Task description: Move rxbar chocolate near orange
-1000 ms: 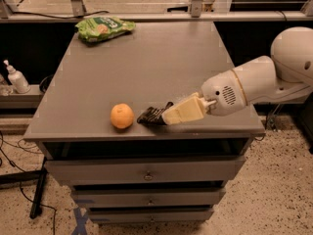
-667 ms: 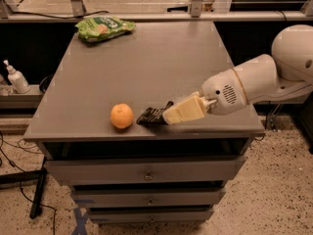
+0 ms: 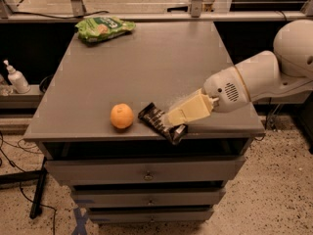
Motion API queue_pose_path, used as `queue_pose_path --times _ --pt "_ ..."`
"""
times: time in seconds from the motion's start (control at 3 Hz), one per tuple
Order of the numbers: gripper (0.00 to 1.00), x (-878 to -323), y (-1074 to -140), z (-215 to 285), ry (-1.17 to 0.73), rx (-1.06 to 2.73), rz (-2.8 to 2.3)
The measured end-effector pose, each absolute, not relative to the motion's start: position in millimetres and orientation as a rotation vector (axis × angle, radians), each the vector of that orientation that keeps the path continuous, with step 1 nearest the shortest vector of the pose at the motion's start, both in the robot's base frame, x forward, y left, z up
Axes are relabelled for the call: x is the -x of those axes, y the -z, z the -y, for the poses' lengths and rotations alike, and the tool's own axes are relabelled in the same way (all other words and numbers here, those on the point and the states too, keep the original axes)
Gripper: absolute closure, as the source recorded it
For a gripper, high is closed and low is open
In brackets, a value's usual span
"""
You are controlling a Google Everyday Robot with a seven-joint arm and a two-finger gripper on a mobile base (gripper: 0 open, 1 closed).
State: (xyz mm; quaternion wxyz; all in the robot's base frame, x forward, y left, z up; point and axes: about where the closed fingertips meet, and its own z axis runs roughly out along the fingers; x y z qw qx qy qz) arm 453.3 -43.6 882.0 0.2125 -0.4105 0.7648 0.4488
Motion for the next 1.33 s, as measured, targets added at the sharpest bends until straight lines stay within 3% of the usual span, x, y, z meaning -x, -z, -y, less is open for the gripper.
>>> queue_pose_path --times 0.33,0.67,1.33 --pt "0.00 -458 -884 48 -1.217 1.149 -2.131" --pt "0.00 -479 -897 66 -1.074 1.171 -2.130" --pt "0.00 -554 -947 138 -0.597 1.146 -1.932"
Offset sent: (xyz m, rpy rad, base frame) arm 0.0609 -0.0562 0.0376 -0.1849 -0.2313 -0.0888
